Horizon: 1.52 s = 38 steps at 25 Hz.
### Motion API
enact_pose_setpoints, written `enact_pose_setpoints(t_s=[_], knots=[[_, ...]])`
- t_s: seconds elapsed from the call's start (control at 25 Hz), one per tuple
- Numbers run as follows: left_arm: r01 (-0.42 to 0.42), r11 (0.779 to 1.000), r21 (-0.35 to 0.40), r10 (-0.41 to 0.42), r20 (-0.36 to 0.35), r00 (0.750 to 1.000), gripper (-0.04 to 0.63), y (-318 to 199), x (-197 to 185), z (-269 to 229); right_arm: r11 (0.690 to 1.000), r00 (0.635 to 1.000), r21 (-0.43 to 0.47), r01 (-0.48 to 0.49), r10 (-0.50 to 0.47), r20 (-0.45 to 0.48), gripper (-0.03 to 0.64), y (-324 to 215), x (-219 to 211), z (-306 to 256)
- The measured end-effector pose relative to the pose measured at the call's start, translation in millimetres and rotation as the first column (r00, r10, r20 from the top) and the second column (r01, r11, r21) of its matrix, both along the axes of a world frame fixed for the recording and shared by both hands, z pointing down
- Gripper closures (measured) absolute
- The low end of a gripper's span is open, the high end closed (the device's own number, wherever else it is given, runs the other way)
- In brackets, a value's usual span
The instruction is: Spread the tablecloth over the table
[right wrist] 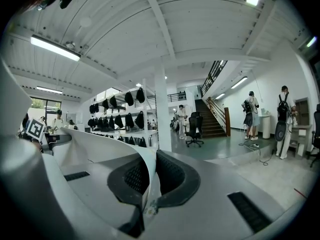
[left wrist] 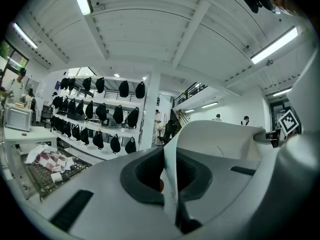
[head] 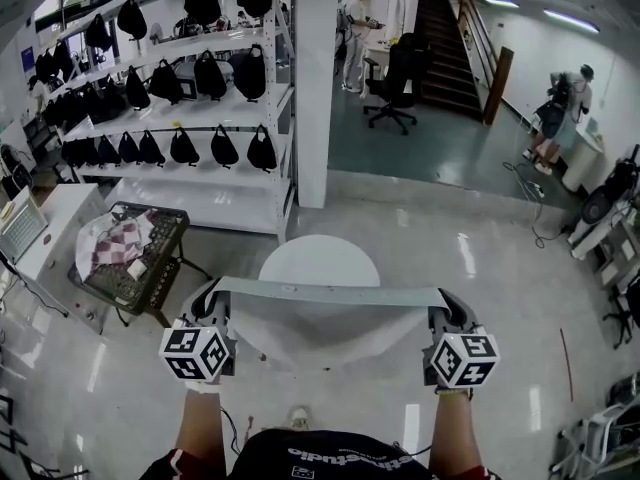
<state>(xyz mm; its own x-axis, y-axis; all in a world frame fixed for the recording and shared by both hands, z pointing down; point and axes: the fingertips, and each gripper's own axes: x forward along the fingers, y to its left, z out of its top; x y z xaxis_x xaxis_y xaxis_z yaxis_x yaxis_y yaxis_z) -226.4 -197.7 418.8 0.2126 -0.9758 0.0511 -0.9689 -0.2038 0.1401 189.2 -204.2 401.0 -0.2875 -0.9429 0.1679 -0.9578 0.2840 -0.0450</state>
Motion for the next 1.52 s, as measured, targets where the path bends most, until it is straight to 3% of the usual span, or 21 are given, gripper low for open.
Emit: enact_pose_setpoints(t_s=[0.8, 1.52], knots=[[-0.049, 0.999, 0.018, 0.050, -0.035, 0.998, 0.577, -108, -42, -1, 0.998, 0.998, 0.028, -0.052, 0.052, -0.018, 0.589, -91, -42, -16], [-0.073, 0.997, 0.031, 0.074, -0.052, 0.996, 0.577, -140, -57, 4, 0.998, 0.998, 0.016, -0.064, 0.065, -0.021, 0.589, -115, -57, -10]])
